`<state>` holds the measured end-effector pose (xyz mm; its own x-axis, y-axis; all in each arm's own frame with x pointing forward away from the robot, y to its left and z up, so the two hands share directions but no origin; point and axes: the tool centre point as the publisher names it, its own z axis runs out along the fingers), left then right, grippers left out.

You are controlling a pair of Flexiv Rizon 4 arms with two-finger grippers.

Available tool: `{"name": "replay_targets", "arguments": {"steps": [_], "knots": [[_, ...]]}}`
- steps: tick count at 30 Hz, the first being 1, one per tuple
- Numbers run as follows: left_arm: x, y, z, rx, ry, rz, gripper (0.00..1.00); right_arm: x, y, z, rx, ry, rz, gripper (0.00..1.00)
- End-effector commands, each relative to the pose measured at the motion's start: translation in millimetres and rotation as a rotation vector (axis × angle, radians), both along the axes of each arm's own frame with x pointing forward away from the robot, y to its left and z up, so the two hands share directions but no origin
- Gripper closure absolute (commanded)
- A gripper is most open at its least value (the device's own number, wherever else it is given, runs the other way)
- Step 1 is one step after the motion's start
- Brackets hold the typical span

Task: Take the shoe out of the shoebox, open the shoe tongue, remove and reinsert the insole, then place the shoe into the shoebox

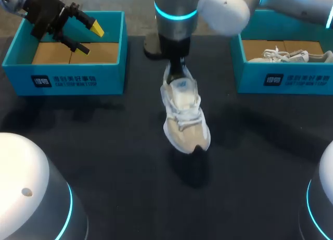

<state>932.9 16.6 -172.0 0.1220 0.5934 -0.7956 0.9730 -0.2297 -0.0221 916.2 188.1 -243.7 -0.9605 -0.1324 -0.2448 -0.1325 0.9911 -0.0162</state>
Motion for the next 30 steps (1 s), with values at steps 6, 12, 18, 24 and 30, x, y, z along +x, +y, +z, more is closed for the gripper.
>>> {"name": "replay_targets", "arguments": {"steps": [6,12,18,24,30], "knots": [[0.3,0,1,0.002,0.0,-0.002,0.0,-7.6,-7,90,-0.017,-0.028,0.02,1.0],[0.3,0,1,0.002,0.0,-0.002,0.0,-0.9,-12,139,-0.027,-0.053,0.021,1.0],[0.3,0,1,0.002,0.0,-0.002,0.0,1.2,-16,165,-0.026,-0.069,0.029,1.0],[0.3,0,1,0.002,0.0,-0.002,0.0,0.3,-18,180,-0.015,-0.096,0.039,1.0],[0.3,0,1,0.002,0.0,-0.002,0.0,0.3,-18,180,-0.015,-0.096,0.039,1.0]]}}
